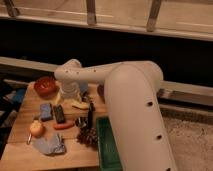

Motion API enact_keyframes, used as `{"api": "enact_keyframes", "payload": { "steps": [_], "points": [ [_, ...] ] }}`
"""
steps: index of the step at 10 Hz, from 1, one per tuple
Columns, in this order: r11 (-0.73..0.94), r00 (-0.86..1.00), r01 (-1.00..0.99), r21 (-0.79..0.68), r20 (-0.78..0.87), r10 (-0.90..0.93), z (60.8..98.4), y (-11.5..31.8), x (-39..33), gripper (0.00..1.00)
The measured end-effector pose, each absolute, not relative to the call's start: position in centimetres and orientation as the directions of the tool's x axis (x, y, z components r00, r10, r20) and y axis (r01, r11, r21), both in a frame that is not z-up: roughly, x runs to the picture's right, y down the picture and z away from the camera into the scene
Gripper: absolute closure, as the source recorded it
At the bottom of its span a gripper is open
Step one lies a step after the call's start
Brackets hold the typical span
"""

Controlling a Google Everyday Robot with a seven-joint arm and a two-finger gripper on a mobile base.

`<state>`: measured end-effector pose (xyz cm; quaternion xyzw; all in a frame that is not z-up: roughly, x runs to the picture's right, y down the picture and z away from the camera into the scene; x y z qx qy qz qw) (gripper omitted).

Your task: Place banana in tray

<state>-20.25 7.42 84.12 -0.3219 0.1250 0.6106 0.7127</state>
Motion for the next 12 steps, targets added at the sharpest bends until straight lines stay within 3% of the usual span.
{"api": "enact_keyframes", "payload": {
  "steps": [12],
  "points": [
    [0.135,0.265,-0.959,-0.248,-0.620,0.739,88.5,10.0,-17.8,0.20]
  ]
}}
